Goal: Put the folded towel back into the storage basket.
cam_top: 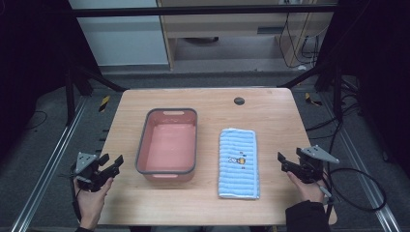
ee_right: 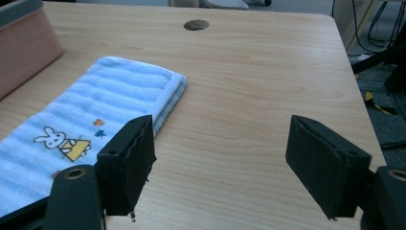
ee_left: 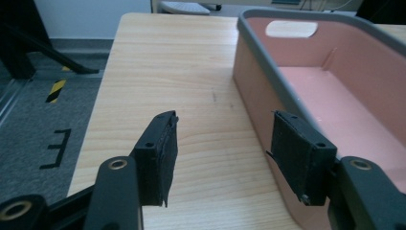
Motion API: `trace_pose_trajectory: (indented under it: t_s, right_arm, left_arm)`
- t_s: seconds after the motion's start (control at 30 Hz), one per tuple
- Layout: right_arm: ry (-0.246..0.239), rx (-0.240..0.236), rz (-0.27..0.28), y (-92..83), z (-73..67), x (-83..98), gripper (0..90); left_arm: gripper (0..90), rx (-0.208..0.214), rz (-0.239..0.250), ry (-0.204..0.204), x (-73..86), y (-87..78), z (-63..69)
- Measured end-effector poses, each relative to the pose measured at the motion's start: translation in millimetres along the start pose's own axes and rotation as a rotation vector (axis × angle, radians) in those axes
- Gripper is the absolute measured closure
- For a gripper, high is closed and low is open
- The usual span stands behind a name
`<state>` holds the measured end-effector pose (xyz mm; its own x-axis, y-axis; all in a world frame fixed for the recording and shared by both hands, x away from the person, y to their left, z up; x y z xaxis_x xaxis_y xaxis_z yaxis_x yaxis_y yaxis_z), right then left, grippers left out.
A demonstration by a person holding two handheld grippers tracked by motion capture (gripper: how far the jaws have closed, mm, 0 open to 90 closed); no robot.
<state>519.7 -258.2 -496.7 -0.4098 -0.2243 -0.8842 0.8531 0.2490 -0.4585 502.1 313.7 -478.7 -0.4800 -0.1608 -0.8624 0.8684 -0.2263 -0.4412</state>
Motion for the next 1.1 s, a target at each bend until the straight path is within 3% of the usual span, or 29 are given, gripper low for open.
trace_pose_trajectory:
  t_s: [0.53, 1.1]
  right_arm:
    - [-0.027, -0.026, 0.046, -6.9, -11.9, -19.2, 25.1]
    - [-0.041, -0.053, 0.092, -12.9, -19.6, -40.1, 25.5]
  left_arm:
    - [33.3, 0.106, 0.039, 0.050, -15.3, -14.9, 46.8]
    - [33.6, 0.173, 0.038, 0.109, -16.5, -17.3, 89.0]
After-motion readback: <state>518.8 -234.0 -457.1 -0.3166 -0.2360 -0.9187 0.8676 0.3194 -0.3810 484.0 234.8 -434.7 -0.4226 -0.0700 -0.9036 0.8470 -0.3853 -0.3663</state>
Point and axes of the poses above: each handheld gripper's, and its own axes: y roughly forward along the jaws, x roughly out of its underside, z roughly to its right, the point moved 9 cm from there along y, roughly forward along the jaws, and after that the axes turned 10 degrees about -y, right-handed, at the moved point
